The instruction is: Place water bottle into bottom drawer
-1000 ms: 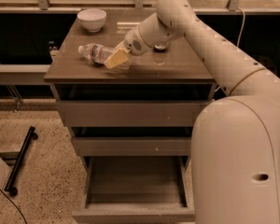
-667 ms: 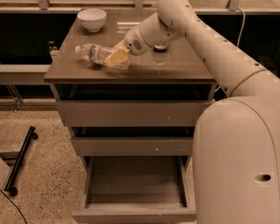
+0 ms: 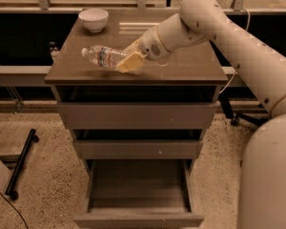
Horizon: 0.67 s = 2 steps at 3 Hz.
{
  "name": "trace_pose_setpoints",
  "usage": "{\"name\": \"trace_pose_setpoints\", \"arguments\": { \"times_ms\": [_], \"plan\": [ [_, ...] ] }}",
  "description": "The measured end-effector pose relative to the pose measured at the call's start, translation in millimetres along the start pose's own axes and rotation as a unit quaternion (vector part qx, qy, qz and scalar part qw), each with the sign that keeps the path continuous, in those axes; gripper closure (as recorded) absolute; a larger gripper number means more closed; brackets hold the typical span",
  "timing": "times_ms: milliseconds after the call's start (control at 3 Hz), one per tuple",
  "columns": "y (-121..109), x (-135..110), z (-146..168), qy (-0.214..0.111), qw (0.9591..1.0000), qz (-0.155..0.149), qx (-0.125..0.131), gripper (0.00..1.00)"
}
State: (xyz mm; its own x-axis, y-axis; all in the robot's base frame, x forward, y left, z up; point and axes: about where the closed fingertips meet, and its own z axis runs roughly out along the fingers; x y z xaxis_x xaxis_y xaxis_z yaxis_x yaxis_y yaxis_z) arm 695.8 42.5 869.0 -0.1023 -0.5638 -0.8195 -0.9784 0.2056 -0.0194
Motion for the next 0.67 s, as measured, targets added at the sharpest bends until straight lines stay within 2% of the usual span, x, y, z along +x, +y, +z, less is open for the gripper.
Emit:
{"name": "trace_pose_setpoints", "arguments": {
  "times_ms": [333, 667],
  "plan": [
    [40.3, 20.2, -31.0, -0.014, 0.9997, -0.017, -0.004, 1.00],
    [104.3, 79.4, -61.7, -0.039, 0.9986, -0.013, -0.032, 1.00]
  ]
}}
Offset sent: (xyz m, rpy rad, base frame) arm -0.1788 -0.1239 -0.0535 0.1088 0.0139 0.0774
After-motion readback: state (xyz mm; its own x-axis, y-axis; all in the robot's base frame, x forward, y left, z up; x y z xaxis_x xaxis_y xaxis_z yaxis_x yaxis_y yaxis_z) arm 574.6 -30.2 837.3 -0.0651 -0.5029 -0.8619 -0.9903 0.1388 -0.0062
